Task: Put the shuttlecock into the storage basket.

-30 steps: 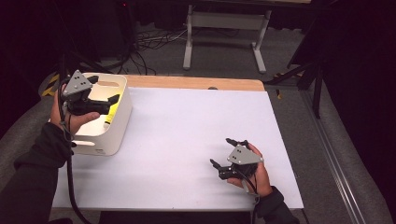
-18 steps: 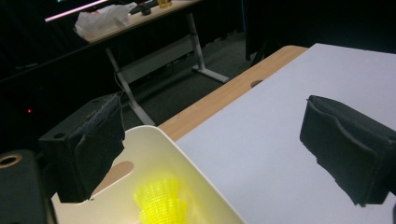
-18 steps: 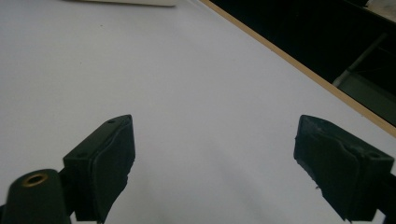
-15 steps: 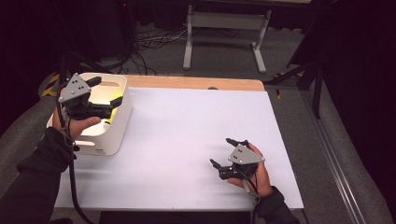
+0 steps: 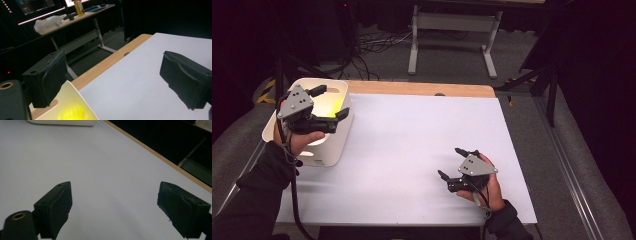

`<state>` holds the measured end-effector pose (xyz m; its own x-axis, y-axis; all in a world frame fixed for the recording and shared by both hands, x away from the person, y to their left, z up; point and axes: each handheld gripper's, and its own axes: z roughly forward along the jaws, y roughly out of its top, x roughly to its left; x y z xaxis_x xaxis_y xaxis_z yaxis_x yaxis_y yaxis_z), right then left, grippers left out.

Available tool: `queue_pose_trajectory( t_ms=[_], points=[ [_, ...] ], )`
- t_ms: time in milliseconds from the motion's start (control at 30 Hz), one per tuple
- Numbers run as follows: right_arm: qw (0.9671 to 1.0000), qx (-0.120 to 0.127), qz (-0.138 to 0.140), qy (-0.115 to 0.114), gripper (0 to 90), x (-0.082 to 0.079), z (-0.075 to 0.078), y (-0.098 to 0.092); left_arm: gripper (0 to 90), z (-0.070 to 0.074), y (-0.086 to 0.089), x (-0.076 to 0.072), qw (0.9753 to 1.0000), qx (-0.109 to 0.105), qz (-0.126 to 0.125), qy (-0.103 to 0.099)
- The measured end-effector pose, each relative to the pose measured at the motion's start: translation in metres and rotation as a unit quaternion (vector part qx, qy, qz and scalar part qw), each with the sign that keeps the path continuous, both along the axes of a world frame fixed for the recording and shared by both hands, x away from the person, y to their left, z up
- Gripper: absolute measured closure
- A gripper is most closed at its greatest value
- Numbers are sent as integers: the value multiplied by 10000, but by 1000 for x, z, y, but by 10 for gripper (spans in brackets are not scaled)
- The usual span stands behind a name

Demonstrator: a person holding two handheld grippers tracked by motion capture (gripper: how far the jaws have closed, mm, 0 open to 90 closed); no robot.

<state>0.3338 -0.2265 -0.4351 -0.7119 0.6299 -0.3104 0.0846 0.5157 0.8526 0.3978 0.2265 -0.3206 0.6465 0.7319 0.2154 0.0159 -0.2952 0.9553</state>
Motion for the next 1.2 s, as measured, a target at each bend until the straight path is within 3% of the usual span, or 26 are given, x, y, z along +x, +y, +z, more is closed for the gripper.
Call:
queue_pose_trajectory(
  t_ms=[333,633,1200],
  points=[
    [9999,102,36,14,134,-1,2,0,82,-4,-9,-15,9996,-20,-239,-136],
    [9999,138,41,-10,134,-3,4,-1,92,-8,-16,-25,9991,1,-309,-290],
    [9999,121,62,-35,133,-4,5,0,91,-17,-26,-34,9982,5,-493,-331]
  ],
)
